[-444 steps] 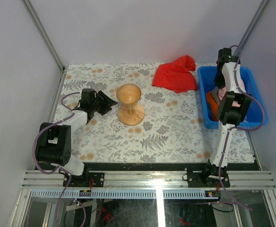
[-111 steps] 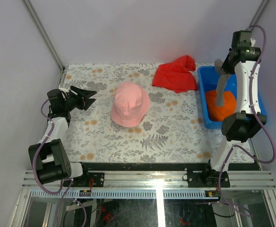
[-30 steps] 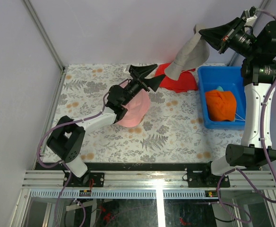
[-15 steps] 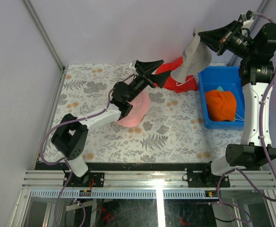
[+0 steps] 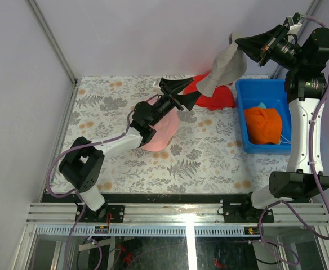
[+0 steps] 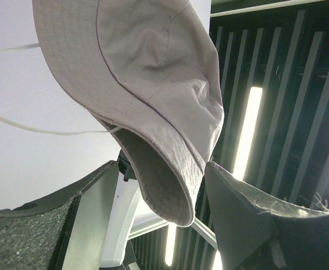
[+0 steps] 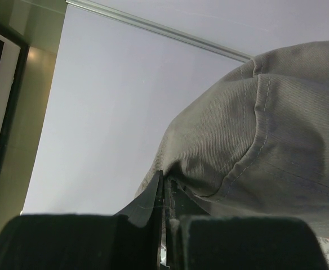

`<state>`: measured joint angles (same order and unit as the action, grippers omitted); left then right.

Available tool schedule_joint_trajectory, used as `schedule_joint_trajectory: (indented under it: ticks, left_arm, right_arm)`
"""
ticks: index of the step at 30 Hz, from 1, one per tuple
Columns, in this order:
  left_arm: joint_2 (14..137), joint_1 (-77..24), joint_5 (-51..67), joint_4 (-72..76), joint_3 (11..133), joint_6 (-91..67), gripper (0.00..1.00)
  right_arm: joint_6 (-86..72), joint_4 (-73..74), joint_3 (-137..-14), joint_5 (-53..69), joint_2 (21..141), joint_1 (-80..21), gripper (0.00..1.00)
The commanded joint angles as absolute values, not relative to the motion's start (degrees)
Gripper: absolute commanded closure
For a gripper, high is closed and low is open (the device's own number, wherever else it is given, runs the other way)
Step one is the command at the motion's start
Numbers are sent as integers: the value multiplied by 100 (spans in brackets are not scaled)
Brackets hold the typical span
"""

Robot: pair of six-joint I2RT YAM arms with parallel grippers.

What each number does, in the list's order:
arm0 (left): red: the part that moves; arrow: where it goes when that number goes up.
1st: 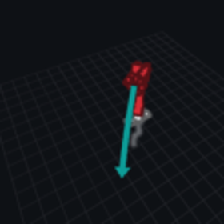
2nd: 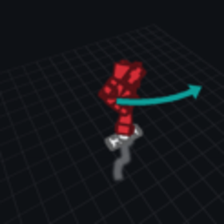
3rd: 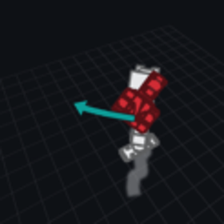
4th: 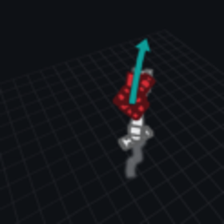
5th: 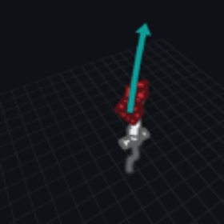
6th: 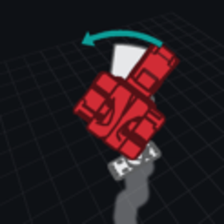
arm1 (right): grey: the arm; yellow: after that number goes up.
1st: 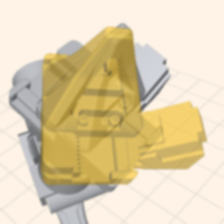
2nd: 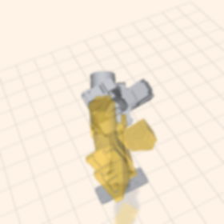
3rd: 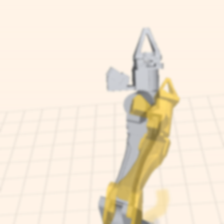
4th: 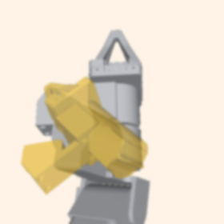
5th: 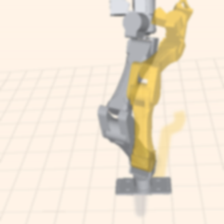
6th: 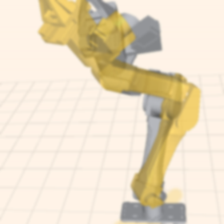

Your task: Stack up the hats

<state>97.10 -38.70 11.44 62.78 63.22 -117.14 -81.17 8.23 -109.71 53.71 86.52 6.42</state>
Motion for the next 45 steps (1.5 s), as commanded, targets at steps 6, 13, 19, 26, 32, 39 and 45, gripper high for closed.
schedule_joint_trajectory:
  ticks: [6, 13, 19, 26, 32, 39, 45]
  left_arm:
    - [9802, -3940, 1124, 6426, 6781, -12751, 38]
    - [10048, -3992, 1158, 6368, 7128, -12749, 38]
    - [10263, -4052, 1181, 6365, 7331, -12686, 55]
    - [10209, -3915, 1318, 6151, 7300, -12180, 85]
    - [9660, -3346, 1810, 4726, 7815, -10723, 89]
    - [9204, -2850, 2150, 2920, 8596, -9117, 89]
    - [9116, -2737, 2371, 2729, 8671, -8809, 89]
  right_arm:
    - [-8254, 527, -11078, 5653, 8490, 611, 100]
    - [-8253, 549, -10994, 5668, 8448, 611, 100]
    - [-8263, 515, -10887, 5701, 8372, 615, 100]
    - [-8181, 678, -10723, 5773, 8303, 615, 100]
    - [-7451, 1720, -10788, 5807, 8400, 615, 100]
    - [-6174, 3521, -11180, 5467, 8763, 318, 100]
    - [-5709, 4135, -11474, 4872, 9129, -385, 100]
